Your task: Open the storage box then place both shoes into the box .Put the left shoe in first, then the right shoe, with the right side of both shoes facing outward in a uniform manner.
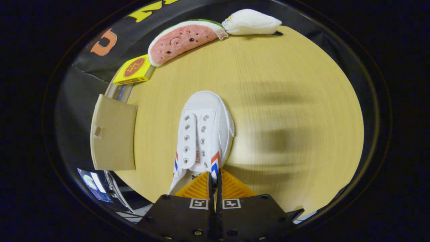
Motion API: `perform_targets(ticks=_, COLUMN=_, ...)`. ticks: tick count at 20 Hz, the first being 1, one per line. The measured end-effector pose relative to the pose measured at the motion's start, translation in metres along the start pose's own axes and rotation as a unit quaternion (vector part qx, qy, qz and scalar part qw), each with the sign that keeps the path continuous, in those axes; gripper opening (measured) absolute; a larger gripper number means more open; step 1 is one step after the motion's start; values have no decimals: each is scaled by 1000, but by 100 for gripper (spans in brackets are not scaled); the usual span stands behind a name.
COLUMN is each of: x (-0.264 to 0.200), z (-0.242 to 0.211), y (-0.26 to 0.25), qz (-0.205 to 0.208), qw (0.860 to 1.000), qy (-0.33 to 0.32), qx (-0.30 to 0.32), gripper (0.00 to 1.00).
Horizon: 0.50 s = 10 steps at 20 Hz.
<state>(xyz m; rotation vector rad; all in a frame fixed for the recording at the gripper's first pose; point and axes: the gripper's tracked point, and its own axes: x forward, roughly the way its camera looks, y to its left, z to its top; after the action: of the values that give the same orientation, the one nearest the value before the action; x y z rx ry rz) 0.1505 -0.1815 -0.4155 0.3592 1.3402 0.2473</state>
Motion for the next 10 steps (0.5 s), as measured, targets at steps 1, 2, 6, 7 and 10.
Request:
perform_targets(ticks=1, x=1, z=0, y=1, qz=4, qw=1000, qy=-3, qx=6, gripper=0)
perform_targets(ticks=2, x=0, z=0, y=2, qz=6, qw=1000, qy=-6, qx=11, gripper=0)
perform_targets(ticks=6, x=0, z=2, y=2, qz=27, qw=999, qy=-31, qx=8, gripper=0)
perform_targets(ticks=7, x=3, z=2, y=2, qz=33, qw=999, qy=-37, qx=3, gripper=0)
perform_targets(ticks=10, x=6, z=2, y=-1, qz=45, qw=996, qy=-66, qx=-26, gripper=0)
